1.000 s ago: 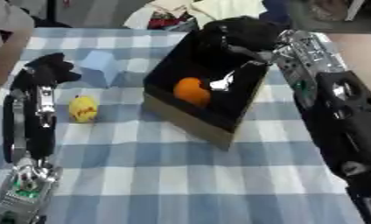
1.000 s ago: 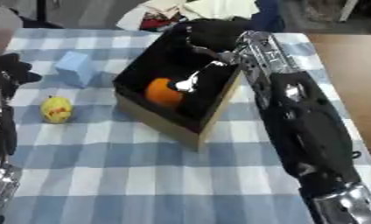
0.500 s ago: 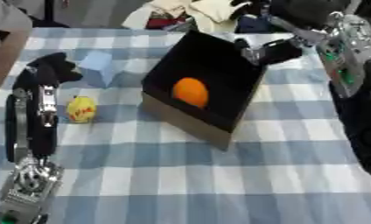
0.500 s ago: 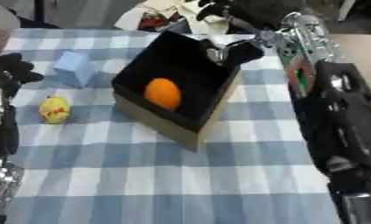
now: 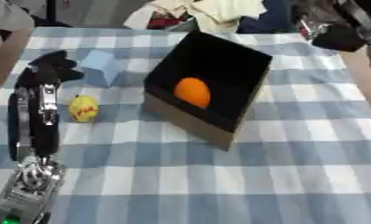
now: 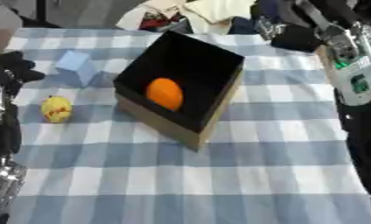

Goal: Pick up objects on the table and place them in the box.

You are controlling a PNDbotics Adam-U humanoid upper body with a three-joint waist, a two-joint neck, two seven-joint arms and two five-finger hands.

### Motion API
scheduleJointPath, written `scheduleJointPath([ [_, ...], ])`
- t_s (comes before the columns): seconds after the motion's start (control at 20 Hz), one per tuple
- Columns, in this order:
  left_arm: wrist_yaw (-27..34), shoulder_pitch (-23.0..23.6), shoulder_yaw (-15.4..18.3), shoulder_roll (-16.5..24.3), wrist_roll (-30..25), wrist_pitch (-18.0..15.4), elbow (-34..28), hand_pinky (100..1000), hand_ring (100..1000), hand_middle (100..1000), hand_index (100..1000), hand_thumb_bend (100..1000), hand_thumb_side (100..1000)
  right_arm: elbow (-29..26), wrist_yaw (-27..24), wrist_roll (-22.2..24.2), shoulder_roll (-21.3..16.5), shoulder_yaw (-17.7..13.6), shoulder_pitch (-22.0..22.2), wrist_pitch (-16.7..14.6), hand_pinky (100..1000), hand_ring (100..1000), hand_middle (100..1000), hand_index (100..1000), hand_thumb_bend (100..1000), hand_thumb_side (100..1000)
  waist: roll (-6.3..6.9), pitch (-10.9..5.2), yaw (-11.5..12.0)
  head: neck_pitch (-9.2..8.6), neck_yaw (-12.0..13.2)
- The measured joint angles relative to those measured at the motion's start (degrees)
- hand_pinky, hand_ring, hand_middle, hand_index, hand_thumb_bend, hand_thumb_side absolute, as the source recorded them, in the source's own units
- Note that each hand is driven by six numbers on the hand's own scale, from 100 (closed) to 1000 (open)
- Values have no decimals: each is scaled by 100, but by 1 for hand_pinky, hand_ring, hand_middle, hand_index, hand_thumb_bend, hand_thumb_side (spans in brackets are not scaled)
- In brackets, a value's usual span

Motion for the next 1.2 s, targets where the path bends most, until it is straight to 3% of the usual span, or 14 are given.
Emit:
scheduleJointPath([
  [0.4,-631,70,105,595,524,244,0,669,614,642,806,157,902,-491,-1205,108,-210,-223,464,225,905,940,835,878,100,758,13,-7,-11,113,-25],
  [0.45,-717,93,116,702,603,304,0,670,619,646,812,140,954,-543,-1305,114,-217,-248,505,240,905,939,831,876,100,779,14,-8,-17,122,-25],
  [0.55,-905,132,137,926,737,424,0,672,626,651,818,151,912,-650,-1498,114,-236,-285,584,275,906,936,826,875,100,740,15,-9,-21,136,-26],
  [0.95,-1459,372,212,1716,1002,839,0,695,681,680,846,142,943,-898,-2064,176,-284,-394,806,390,919,940,816,873,100,732,15,-16,-39,145,4],
  [1.2,-1855,530,240,2161,854,1104,0,714,714,690,860,111,952,-1020,-2269,222,-315,-476,906,481,925,944,814,874,100,722,18,-35,-29,145,41],
])
